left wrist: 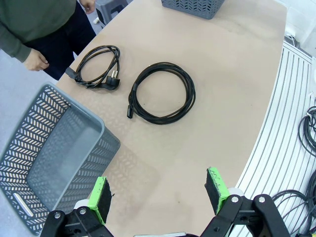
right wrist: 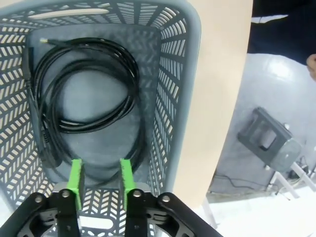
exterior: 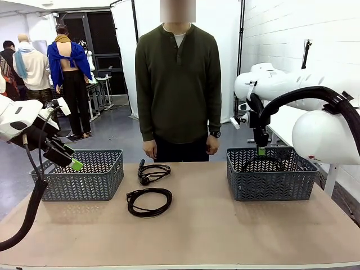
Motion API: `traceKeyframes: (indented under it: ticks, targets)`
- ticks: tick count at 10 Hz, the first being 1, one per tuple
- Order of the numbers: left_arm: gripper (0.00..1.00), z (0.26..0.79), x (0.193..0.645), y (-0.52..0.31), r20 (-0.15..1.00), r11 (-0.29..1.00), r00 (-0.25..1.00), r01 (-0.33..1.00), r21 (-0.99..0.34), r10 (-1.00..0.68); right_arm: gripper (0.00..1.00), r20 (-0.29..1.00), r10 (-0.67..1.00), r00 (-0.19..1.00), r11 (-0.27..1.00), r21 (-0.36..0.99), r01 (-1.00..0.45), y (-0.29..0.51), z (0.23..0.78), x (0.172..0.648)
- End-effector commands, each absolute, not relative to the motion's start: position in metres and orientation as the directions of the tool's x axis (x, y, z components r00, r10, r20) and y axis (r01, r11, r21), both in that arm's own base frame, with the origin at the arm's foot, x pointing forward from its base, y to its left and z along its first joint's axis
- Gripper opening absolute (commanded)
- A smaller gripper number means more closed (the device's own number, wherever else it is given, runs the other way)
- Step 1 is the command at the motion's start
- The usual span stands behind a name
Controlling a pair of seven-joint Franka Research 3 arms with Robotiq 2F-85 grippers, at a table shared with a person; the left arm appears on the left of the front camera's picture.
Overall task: Organize the cables according to human instructions.
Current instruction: Pick up a bundle of cables and place it in the basket indicated by the human.
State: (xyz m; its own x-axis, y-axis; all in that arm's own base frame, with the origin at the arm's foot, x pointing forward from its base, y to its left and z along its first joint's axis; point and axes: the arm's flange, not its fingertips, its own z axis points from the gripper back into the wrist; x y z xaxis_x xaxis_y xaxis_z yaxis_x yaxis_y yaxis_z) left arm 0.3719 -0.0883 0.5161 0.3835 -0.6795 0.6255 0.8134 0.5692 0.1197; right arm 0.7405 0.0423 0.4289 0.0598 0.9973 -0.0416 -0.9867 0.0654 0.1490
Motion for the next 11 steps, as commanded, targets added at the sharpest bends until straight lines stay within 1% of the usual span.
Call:
traceKeyframes:
  ticks: [1,6,8,9,11]
  targets:
    - [1.00,0.516,0.373,-0.086,0.634,0.563,0.378,0.819,0.110,-0.675,1.00,-0.048,0.998,0.049,0.056,0.155,-0.986,0.044,0.440,0.757]
    - [1.00,0.516,0.373,-0.086,0.634,0.563,0.378,0.819,0.110,-0.675,1.00,-0.051,0.997,0.050,0.057,0.162,-0.985,0.047,0.451,0.748]
    - [1.00,0.516,0.373,-0.086,0.634,0.563,0.378,0.819,0.110,-0.675,1.00,-0.045,0.996,0.081,0.086,0.126,-0.988,0.045,0.457,0.748]
    - [1.00,0.516,0.373,-0.086,0.634,0.563,0.378,0.819,0.110,-0.675,1.00,-0.040,0.998,0.057,0.063,0.152,-0.986,0.046,0.445,0.738]
    - [1.00,0.516,0.373,-0.086,0.634,0.563,0.378,0.819,0.110,-0.675,1.00,-0.040,0.998,0.057,0.063,0.152,-0.986,0.046,0.445,0.738]
